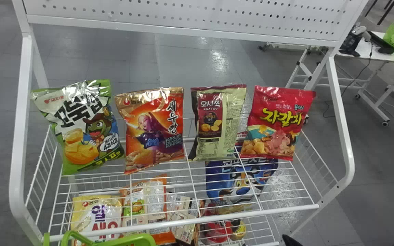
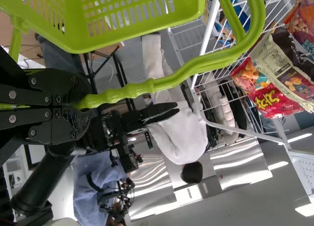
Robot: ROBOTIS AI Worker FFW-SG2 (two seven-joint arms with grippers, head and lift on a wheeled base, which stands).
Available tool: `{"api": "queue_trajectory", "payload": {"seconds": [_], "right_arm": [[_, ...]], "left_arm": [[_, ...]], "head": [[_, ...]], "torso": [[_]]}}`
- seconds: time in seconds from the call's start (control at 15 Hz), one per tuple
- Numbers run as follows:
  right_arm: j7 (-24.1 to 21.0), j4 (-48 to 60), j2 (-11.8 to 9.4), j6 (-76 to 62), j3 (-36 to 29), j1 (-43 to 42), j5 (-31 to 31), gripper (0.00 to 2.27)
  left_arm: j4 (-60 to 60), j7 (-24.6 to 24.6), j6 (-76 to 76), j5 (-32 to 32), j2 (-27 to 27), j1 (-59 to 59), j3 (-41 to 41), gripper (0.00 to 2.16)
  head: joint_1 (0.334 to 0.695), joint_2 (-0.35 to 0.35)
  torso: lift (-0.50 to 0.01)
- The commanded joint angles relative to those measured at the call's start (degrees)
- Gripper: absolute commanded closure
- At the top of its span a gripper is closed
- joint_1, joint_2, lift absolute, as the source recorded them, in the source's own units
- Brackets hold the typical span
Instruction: Hold basket handle with left hand then pick Jagalchi snack with right hand and place into basket
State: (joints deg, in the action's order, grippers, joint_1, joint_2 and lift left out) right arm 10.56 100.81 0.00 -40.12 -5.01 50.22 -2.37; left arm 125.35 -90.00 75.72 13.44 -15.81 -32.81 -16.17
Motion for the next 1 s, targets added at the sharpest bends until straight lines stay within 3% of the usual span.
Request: {"api": "queue_trajectory", "payload": {"seconds": [0.0, 0.67, 0.93], "right_arm": [[0.07, 0.0, 0.05, -0.17, 0.0, 0.05, 0.0, 0.1], [1.04, 0.79, 0.05, -0.17, -0.79, -0.3, -1.05, 0.1], [1.83, 5.01, 0.05, 6.69, -2.81, -3.02, -1.05, 0.1]], "left_arm": [[-0.19, -0.57, 0.0, 0.0, -0.01, 0.11, 0.0, 2.15], [-0.63, -0.57, 0.0, -0.26, -0.01, 0.2, 0.18, 2.15], [-0.54, -0.57, 0.0, -0.35, -0.27, 0.2, 0.53, 2.15]], "head": [[0.695, -0.243], [0.695, -0.233], [0.695, -0.251]], "torso": [[-0.008], [-0.008], [-0.008]]}}
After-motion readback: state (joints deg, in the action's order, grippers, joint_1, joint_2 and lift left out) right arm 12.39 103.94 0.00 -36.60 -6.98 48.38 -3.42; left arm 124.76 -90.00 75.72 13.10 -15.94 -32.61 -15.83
